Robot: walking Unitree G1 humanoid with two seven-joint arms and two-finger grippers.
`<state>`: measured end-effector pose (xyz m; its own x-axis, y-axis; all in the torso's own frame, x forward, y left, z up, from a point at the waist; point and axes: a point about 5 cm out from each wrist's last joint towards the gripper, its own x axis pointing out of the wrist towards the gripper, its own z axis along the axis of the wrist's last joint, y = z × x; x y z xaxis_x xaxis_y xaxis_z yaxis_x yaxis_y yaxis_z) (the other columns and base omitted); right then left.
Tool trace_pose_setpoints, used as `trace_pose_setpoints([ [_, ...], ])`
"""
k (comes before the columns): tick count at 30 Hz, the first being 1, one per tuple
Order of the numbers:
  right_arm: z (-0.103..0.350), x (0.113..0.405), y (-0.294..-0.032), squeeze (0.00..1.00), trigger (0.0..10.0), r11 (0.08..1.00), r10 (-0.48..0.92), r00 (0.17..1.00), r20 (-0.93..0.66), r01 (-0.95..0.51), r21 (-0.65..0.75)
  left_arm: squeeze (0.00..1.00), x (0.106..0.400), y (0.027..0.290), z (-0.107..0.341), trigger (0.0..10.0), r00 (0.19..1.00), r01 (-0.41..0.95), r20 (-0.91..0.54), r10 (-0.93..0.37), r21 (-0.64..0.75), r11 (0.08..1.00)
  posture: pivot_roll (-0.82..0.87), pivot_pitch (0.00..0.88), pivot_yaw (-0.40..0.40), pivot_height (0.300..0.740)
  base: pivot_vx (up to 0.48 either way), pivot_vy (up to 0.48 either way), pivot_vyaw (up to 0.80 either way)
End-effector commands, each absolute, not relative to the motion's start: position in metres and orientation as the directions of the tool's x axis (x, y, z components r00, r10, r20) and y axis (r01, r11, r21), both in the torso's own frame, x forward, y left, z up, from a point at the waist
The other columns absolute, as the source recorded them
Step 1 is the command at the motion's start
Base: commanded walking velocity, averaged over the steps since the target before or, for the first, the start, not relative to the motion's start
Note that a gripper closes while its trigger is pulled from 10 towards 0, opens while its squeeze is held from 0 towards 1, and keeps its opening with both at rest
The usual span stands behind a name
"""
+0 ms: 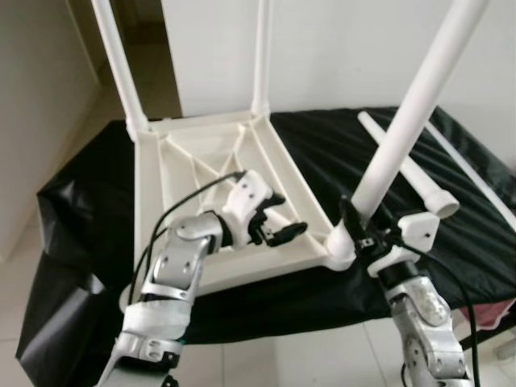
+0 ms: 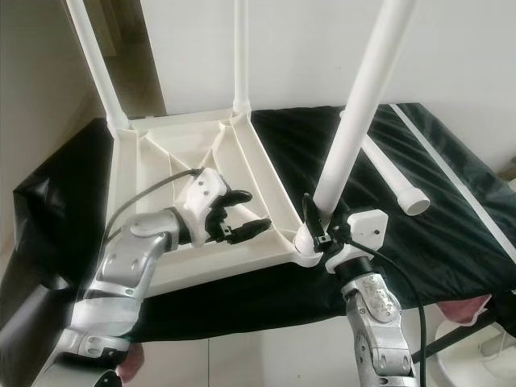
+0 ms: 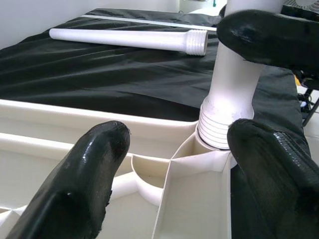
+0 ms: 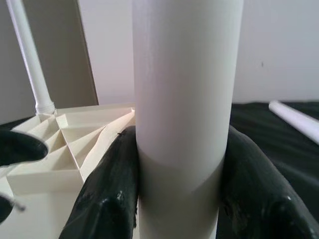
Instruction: Building children table
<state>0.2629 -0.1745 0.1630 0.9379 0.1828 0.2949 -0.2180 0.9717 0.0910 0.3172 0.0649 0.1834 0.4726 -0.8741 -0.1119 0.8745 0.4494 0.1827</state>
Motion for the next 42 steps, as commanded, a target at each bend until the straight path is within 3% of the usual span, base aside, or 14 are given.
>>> trace_pose_setpoints([
  [1, 0.162, 0.267, -0.184, 0.0, 10.0, 0.975, 0.117, 0.961, 0.251, -0.159, 0.155, 0.0, 0.325, 0.07, 0.183, 10.0, 0.615, 0.781, -0.088, -0.783, 0.2, 0.591, 0.05, 0.0, -0.002, 0.74, 0.0, 0.0, 0.0],
  [18, 0.204, 0.29, -0.226, 0.0, 10.0, 0.964, -0.088, 0.99, 0.109, 0.057, 0.26, 0.0, 0.324, 0.069, 0.183, 10.0, 0.617, 0.781, -0.084, -0.783, 0.192, 0.595, 0.04, 0.0, -0.007, 0.74, 0.0, 0.0, 0.0],
  [27, 0.227, 0.294, -0.238, 0.0, 10.0, 0.955, -0.156, 0.975, 0.159, 0.109, 0.275, 0.0, 0.324, 0.07, 0.182, 10.0, 0.622, 0.777, -0.085, -0.778, 0.189, 0.601, 0.04, 0.0, -0.009, 0.74, 0.0, 0.0, 0.0],
  [28, 0.222, 0.298, -0.244, 0.0, 10.0, 0.953, -0.204, 0.977, 0.057, 0.185, 0.238, 0.0, 0.324, 0.07, 0.182, 10.0, 0.624, 0.776, -0.085, -0.777, 0.186, 0.603, 0.04, 0.0, -0.009, 0.74, 0.0, 0.0, 0.0],
  [33, 0.218, 0.3, -0.249, 0.0, 10.0, 0.948, -0.242, 0.97, -0.027, 0.242, 0.205, 0.0, 0.324, 0.07, 0.181, 10.0, 0.625, 0.775, -0.085, -0.776, 0.182, 0.604, 0.04, 0.0, -0.011, 0.74, 0.0, 0.0, 0.0],
  [35, 0.214, 0.301, -0.255, 0.0, 10.0, 0.938, -0.285, 0.953, -0.098, 0.299, 0.175, 0.0, 0.324, 0.07, 0.181, 10.0, 0.625, 0.776, -0.087, -0.776, 0.18, 0.605, 0.04, 0.0, -0.012, 0.74, 0.0, 0.0, 0.0],
  [37, 0.206, 0.302, -0.266, 0.0, 10.0, 0.909, -0.39, 0.894, -0.22, 0.412, 0.059, 0.0, 0.324, 0.068, 0.181, 10.0, 0.624, 0.777, -0.085, -0.777, 0.173, 0.605, 0.03, 0.0, -0.011, 0.74, 0.0, 0.0, 0.0],
  [42, 0.205, 0.302, -0.268, 0.0, 10.0, 0.913, -0.394, 0.88, -0.264, 0.409, 0.0, 0.0, 0.323, 0.068, 0.181, 10.0, 0.623, 0.778, -0.084, -0.778, 0.172, 0.604, 0.03, 0.0, -0.011, 0.74, 0.0, 0.0, 0.0],
])
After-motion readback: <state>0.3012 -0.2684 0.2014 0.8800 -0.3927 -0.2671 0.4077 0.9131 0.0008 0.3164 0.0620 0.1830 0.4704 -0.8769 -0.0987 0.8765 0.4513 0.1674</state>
